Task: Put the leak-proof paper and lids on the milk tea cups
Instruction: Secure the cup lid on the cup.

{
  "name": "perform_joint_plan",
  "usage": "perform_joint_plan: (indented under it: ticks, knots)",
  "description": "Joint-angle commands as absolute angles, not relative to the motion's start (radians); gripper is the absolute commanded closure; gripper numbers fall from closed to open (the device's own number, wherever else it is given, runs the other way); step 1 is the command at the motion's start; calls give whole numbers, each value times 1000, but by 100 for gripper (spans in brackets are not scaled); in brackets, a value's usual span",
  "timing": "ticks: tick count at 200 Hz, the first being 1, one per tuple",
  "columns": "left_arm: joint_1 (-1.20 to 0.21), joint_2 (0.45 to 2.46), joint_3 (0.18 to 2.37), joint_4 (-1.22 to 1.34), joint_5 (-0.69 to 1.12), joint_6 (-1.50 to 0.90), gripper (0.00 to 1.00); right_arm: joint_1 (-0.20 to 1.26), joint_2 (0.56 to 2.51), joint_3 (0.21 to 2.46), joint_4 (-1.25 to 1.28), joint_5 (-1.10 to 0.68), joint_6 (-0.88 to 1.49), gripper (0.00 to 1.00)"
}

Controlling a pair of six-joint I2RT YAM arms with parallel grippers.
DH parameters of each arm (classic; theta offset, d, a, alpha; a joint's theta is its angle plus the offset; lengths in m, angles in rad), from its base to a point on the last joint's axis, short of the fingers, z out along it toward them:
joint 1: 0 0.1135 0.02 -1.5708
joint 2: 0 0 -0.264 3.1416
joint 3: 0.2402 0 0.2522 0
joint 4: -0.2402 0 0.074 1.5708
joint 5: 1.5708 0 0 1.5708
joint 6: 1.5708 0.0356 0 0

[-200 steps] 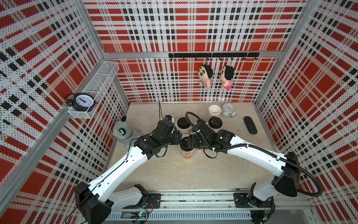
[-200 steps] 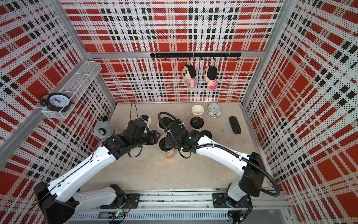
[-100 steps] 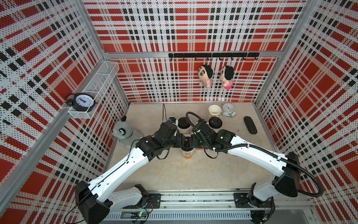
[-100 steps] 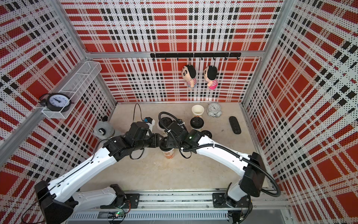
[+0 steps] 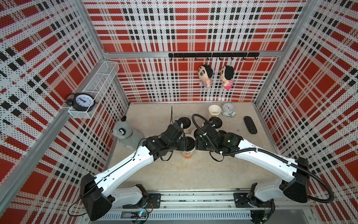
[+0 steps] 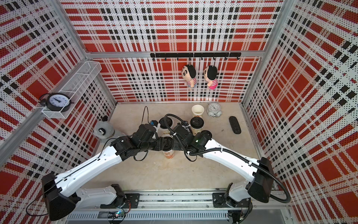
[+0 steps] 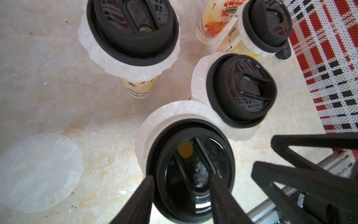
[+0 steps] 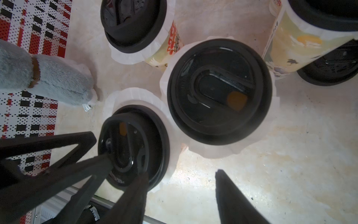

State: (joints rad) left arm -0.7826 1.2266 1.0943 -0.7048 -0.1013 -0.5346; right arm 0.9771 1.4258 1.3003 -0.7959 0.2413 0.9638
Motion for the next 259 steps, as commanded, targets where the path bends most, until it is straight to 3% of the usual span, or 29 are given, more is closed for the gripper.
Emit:
perform_joint_plan:
  ticks: [1, 89, 259]
  knots:
    - [-787, 1244, 1102, -710, -132, -525, 49, 986, 1397, 1280, -798, 259, 990, 42]
    - [-791, 1272, 1039, -699, -128, -526, 50, 986, 1421, 1264, -751, 249, 1004, 42]
    - [-798, 1233, 979, -696, -96, -538, 50, 984, 1502, 1258, -710, 248, 1048, 53]
